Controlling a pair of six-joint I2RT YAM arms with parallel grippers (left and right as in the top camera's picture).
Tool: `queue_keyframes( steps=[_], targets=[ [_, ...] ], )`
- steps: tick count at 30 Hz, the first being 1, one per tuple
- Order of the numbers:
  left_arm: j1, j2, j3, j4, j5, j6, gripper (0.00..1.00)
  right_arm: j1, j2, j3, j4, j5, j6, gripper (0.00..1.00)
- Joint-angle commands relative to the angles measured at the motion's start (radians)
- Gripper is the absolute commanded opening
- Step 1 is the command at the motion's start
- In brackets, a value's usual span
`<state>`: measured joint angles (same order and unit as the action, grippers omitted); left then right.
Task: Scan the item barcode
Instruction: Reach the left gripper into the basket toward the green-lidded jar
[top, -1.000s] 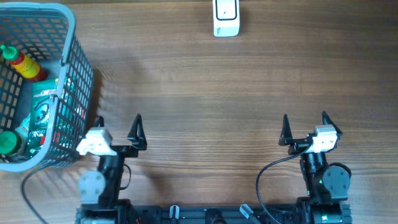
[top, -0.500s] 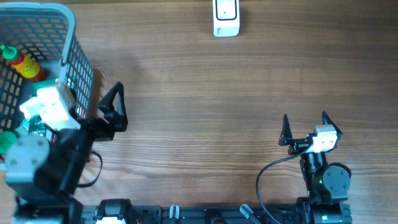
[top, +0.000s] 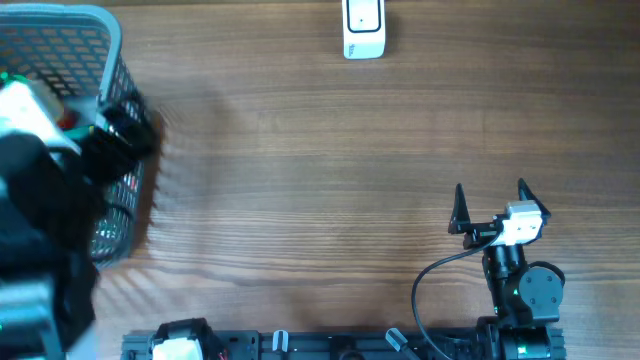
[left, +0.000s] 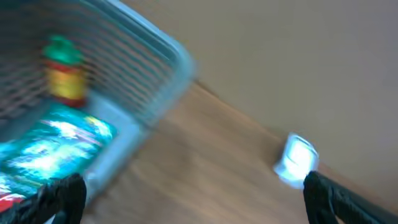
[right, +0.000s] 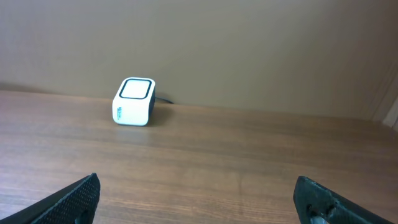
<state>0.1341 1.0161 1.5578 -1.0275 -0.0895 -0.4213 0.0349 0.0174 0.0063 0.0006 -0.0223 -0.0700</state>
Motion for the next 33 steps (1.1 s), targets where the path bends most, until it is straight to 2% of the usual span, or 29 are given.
queue_keyframes(
  steps=[1,4,7,9,13,19,21,24,29,33],
  targets=[
    [0.169,0.233,0.237,-0.140,-0.129,-0.058,1.00,0.004,-0.007,-0.001,0.003,-0.006,-0.008,1.00],
    [0.298,0.367,0.317,-0.244,-0.129,-0.145,1.00,0.004,-0.007,-0.001,0.003,-0.006,-0.008,1.00],
    [0.410,0.447,0.306,-0.340,-0.129,-0.224,1.00,0.004,-0.007,-0.001,0.003,-0.006,-0.008,1.00],
    [0.476,0.488,0.275,-0.357,-0.128,-0.227,1.00,0.004,-0.007,-0.001,0.003,-0.006,-0.007,1.00],
    [0.620,0.505,0.065,-0.213,-0.129,-0.232,1.00,0.004,-0.007,-0.001,0.003,-0.006,-0.008,1.00],
    [0.710,0.504,-0.183,-0.029,-0.134,-0.230,1.00,0.004,-0.007,-0.001,0.003,-0.006,-0.008,1.00],
    [0.724,0.504,-0.271,0.059,-0.140,-0.205,1.00,0.004,-0.007,-0.001,0.003,-0.006,-0.008,1.00],
    [0.728,0.505,-0.382,0.222,-0.139,-0.106,1.00,0.004,-0.007,-0.001,0.003,-0.006,-0.007,1.00],
    [0.728,0.505,-0.428,0.313,-0.158,-0.098,1.00,0.004,-0.007,-0.001,0.003,-0.006,-0.008,1.00],
    [0.728,0.505,-0.428,0.359,-0.257,-0.098,1.00,0.004,-0.007,-0.001,0.003,-0.006,-0.008,1.00]
  ],
)
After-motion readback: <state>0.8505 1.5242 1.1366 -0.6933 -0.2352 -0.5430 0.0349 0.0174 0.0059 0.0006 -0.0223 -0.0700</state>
